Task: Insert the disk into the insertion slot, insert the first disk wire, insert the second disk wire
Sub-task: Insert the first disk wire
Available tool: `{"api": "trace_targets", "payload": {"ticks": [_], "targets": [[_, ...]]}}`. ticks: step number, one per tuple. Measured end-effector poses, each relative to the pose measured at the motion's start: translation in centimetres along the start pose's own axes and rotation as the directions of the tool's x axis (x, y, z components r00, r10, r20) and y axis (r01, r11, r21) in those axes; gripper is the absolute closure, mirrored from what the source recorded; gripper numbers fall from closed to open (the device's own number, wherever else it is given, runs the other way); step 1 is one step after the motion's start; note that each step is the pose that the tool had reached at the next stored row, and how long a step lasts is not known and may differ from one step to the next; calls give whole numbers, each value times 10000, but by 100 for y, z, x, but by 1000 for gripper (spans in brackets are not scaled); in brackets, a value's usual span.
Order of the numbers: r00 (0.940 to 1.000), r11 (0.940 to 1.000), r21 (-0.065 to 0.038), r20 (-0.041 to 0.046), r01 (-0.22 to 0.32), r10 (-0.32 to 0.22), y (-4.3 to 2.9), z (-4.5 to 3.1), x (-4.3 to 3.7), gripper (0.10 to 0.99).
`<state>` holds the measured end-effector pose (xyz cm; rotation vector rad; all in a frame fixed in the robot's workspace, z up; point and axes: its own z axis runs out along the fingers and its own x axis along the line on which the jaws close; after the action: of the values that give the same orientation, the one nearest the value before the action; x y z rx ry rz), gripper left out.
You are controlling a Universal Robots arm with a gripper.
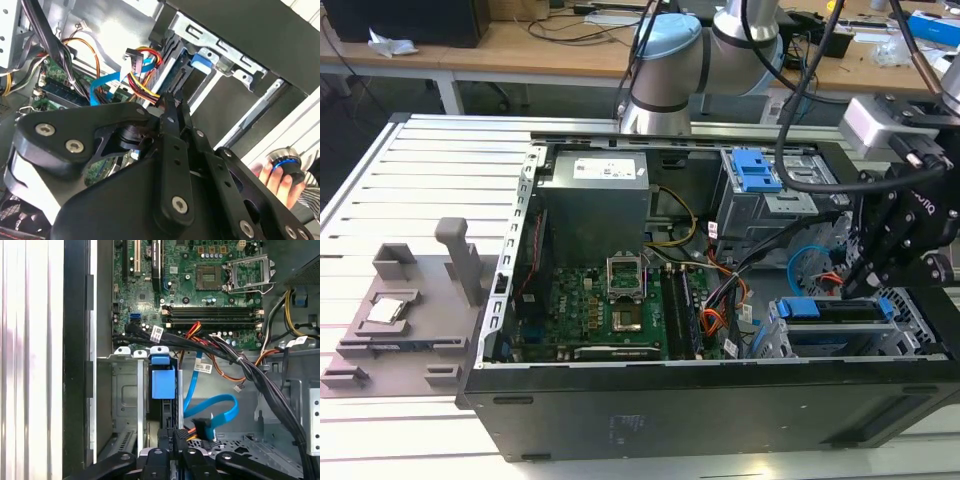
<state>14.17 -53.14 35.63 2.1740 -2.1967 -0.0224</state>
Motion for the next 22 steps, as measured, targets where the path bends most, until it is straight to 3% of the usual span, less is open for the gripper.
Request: {"api": "trace_targets", "payload": {"ticks": [4, 22], "targets": [[10000, 10000, -24, 0, 1, -1, -56, 39, -4, 922], [10000, 10000, -33, -1, 1, -1, -124, 158, -21, 922]]}}
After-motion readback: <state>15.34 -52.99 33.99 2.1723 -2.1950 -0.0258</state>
